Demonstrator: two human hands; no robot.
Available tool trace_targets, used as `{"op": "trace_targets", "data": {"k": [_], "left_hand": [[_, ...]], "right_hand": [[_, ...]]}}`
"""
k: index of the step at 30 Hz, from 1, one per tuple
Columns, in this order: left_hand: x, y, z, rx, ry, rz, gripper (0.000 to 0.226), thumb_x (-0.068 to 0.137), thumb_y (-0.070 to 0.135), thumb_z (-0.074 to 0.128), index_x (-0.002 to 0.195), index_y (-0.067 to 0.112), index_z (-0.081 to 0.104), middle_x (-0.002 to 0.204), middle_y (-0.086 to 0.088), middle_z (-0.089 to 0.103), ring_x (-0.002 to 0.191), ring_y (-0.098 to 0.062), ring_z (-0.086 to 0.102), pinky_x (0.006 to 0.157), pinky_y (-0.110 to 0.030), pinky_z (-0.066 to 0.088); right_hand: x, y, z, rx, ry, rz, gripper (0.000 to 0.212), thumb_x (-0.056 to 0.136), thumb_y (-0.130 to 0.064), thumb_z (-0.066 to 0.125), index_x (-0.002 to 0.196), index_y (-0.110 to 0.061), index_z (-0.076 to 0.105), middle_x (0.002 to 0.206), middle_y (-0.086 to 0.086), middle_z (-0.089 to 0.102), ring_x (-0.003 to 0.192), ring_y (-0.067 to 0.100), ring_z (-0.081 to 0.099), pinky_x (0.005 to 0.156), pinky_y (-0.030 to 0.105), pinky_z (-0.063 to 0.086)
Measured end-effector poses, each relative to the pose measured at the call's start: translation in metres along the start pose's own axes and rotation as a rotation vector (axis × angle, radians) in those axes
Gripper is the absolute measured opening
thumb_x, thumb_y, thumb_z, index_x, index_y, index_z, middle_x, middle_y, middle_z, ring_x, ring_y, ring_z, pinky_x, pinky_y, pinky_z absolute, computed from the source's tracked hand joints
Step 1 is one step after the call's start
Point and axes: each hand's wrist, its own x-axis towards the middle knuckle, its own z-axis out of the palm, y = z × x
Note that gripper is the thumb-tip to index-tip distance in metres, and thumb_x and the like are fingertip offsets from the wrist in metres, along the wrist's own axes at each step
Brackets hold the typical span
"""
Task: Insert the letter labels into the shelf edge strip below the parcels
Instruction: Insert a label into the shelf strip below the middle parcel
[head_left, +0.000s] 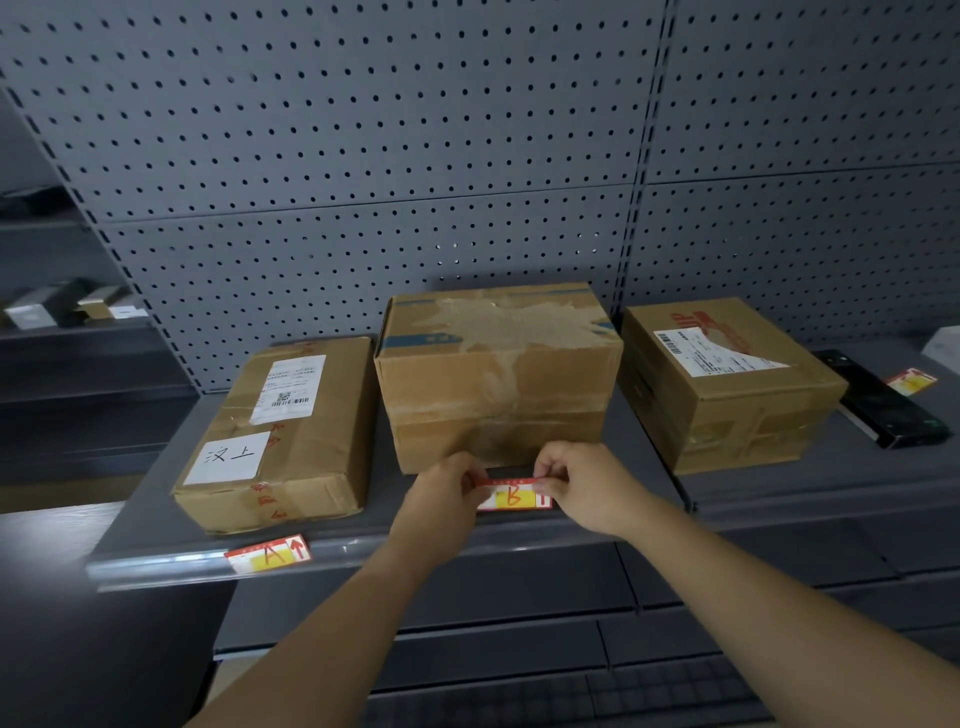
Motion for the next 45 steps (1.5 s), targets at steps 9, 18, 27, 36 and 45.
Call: {"op": "trace_targets", "data": {"k": [9, 18, 27, 36, 45], "left_hand": [[-0.048, -0.013, -0.001, 0.149, 0.156, 0.265, 0.017, 0.079, 0.022, 0.074, 0.09, 0.025, 0.062, 0.089, 0.011, 0.056, 0.085, -0.01, 0.053, 0.071, -0.025, 0.044], [-0.057, -0.024, 0.023, 0.498, 0.164, 0.383, 0.051, 0.057, 0.016, 0.088, 0.1, 0.02, 0.061, 0.09, 0.001, 0.058, 0.079, -0.023, 0.057, 0.066, -0.036, 0.049], [-0.054, -0.047, 0.04, 0.568, 0.311, 0.6, 0.054, 0.056, 0.001, 0.078, 0.106, 0.012, 0.062, 0.094, -0.008, 0.062, 0.081, -0.031, 0.056, 0.067, -0.041, 0.049], [-0.051, -0.055, 0.05, 0.566, 0.34, 0.627, 0.034, 0.075, 0.002, 0.061, 0.107, 0.012, 0.061, 0.096, -0.007, 0.061, 0.086, -0.03, 0.052, 0.073, -0.042, 0.045], [-0.055, -0.043, 0.05, 0.541, 0.309, 0.512, 0.041, 0.066, 0.001, 0.071, 0.105, 0.012, 0.063, 0.095, -0.006, 0.059, 0.085, -0.031, 0.053, 0.075, -0.044, 0.047]], "right_hand": [[-0.041, 0.002, -0.02, 0.087, 0.14, 0.049, 0.006, 0.09, -0.025, 0.067, 0.085, -0.026, 0.063, 0.084, -0.011, 0.064, 0.078, 0.006, 0.059, 0.063, 0.016, 0.041], [-0.068, 0.011, -0.016, 0.137, 0.149, 0.095, 0.008, 0.09, -0.024, 0.067, 0.086, -0.029, 0.062, 0.087, -0.011, 0.064, 0.08, 0.002, 0.059, 0.064, 0.015, 0.041], [-0.065, 0.014, -0.015, 0.126, 0.152, 0.11, 0.007, 0.09, -0.024, 0.067, 0.087, -0.028, 0.061, 0.088, -0.012, 0.063, 0.081, 0.004, 0.059, 0.065, 0.016, 0.042], [-0.06, 0.011, -0.007, 0.118, 0.147, 0.107, 0.012, 0.09, -0.023, 0.067, 0.084, -0.03, 0.059, 0.085, -0.015, 0.063, 0.078, -0.003, 0.057, 0.057, 0.006, 0.038], [-0.063, 0.009, -0.005, 0.098, 0.148, 0.114, 0.005, 0.091, -0.025, 0.066, 0.089, -0.027, 0.062, 0.087, -0.015, 0.062, 0.079, -0.001, 0.058, 0.059, 0.011, 0.038]]}}
